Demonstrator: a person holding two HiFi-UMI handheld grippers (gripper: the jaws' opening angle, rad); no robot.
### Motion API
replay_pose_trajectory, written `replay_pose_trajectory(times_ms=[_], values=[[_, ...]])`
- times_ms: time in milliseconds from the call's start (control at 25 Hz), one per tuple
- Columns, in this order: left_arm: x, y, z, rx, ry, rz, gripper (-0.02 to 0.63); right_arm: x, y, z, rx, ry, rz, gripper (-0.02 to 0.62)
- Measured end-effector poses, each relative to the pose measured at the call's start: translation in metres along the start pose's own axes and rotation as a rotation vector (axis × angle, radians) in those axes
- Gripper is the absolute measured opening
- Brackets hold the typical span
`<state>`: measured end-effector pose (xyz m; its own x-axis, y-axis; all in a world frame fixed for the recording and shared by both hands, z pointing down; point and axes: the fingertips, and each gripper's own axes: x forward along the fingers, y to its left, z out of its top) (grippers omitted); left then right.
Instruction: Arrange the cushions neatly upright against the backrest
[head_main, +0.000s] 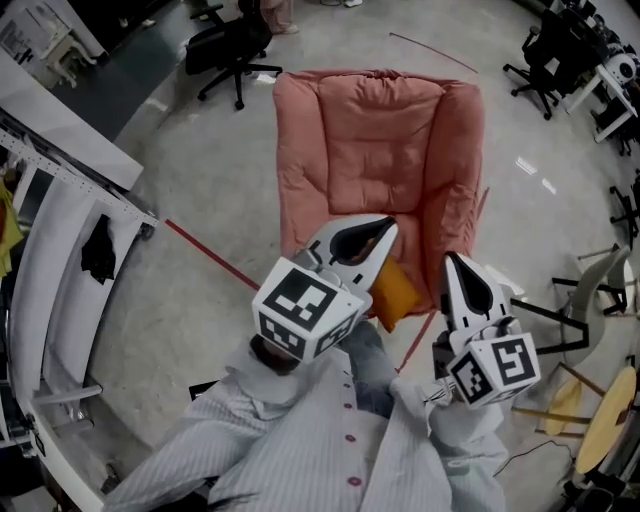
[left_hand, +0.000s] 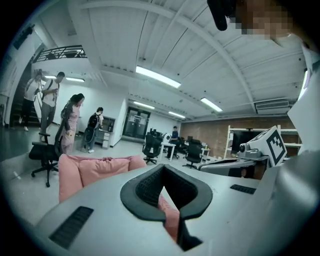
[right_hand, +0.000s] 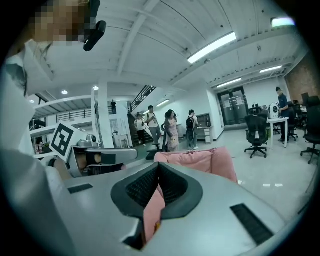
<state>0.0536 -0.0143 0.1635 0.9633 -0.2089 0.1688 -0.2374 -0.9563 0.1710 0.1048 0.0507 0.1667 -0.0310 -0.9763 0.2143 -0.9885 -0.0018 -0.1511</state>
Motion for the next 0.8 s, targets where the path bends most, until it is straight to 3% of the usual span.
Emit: replay_pose_trajectory(times_ms=[360, 800], values=[[0.065, 0.048, -0.031, -0.056, 0.104, 0.063, 0.010, 0.048, -0.063, -0.022, 0.047, 0.096, 0.040, 0.014], [0.089, 0.120, -0.114, -0.090, 0.288, 0.054, 0.011, 0.089, -0.092, -0.101, 0.149, 0.223, -0.086, 0.014]])
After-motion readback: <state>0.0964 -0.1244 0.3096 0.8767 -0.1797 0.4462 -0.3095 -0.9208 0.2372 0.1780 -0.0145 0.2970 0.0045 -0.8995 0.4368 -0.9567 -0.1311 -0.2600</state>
